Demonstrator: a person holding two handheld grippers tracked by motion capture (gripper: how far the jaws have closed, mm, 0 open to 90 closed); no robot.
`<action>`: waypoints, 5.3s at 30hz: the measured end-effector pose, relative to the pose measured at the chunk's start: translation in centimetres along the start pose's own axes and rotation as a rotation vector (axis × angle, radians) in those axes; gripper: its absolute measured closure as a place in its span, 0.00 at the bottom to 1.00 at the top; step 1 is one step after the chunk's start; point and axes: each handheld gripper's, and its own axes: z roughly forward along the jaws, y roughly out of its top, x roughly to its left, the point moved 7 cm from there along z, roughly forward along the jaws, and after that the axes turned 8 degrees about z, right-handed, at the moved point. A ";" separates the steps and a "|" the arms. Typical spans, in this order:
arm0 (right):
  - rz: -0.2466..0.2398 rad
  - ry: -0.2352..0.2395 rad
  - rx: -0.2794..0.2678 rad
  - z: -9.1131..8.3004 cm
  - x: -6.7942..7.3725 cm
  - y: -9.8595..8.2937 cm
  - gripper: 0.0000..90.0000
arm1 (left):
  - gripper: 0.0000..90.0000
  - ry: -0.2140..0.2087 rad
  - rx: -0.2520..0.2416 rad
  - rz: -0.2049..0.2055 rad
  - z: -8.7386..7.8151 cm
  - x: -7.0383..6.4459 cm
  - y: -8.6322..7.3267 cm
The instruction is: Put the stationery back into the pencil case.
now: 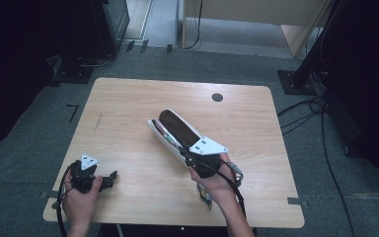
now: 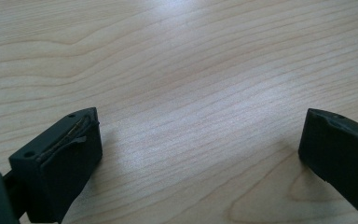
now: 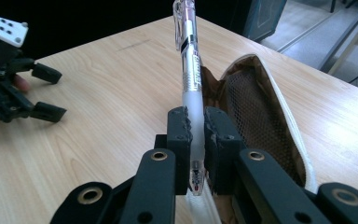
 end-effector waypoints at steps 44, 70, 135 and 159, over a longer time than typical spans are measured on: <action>0.087 -0.106 0.113 5.9 -4.0 -2.8 0.90 | 0.00 0.000 -0.001 -0.001 0.0 0.0 0.0; 0.097 -0.101 0.165 6.9 -4.3 -4.1 0.90 | 0.00 0.001 -0.001 -0.001 0.0 0.0 0.0; 0.051 -0.095 0.011 -0.7 -3.6 -4.1 0.54 | 0.00 0.000 -0.001 0.000 0.0 0.0 0.0; 0.163 -0.118 0.058 -2.4 -4.1 -9.8 0.53 | 0.00 -0.002 -0.001 0.002 0.0 -0.1 0.0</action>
